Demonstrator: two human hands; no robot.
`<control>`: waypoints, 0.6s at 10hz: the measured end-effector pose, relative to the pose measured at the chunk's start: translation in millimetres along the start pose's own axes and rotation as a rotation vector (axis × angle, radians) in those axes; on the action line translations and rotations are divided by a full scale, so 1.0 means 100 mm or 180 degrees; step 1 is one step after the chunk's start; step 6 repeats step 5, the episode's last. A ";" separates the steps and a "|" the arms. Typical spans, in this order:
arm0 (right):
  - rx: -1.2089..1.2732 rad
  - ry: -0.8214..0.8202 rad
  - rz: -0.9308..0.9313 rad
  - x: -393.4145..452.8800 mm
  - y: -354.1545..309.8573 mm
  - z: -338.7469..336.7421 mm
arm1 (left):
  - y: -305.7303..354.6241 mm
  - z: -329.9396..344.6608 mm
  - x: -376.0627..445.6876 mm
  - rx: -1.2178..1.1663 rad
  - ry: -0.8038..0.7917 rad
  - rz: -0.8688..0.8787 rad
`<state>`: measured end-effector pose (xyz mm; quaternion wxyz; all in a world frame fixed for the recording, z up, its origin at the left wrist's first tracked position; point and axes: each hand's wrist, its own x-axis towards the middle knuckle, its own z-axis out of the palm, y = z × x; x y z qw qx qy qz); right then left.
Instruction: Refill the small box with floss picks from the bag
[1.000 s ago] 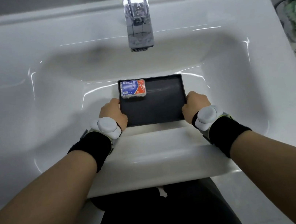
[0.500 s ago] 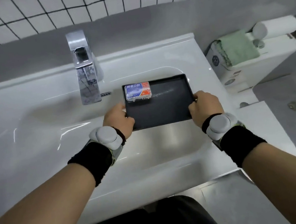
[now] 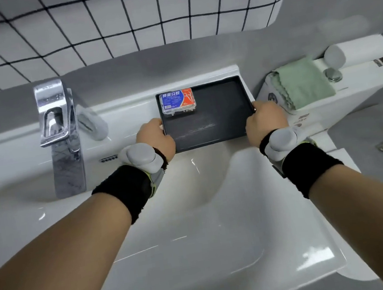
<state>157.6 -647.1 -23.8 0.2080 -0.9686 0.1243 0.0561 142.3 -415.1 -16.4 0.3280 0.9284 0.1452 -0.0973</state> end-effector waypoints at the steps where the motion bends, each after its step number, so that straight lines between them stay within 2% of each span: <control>1: -0.0325 -0.0114 -0.0103 0.13 0.00 0.00 | 0.03 0.06 0.10 -0.0021 -0.0098 -0.0070; 3: -0.0871 -0.0018 -0.0199 0.23 0.03 0.10 | 0.05 0.15 0.16 -0.0153 -0.0055 -0.0032; 4: -0.0694 0.0005 -0.0168 0.27 0.06 0.09 | 0.05 0.17 0.17 -0.0140 -0.0043 -0.0054; 5: -0.0111 -0.0003 -0.0004 0.23 0.06 0.05 | 0.08 0.13 0.14 -0.0146 -0.0022 -0.0132; 6: -0.0111 -0.0003 -0.0004 0.23 0.06 0.05 | 0.08 0.13 0.14 -0.0146 -0.0022 -0.0132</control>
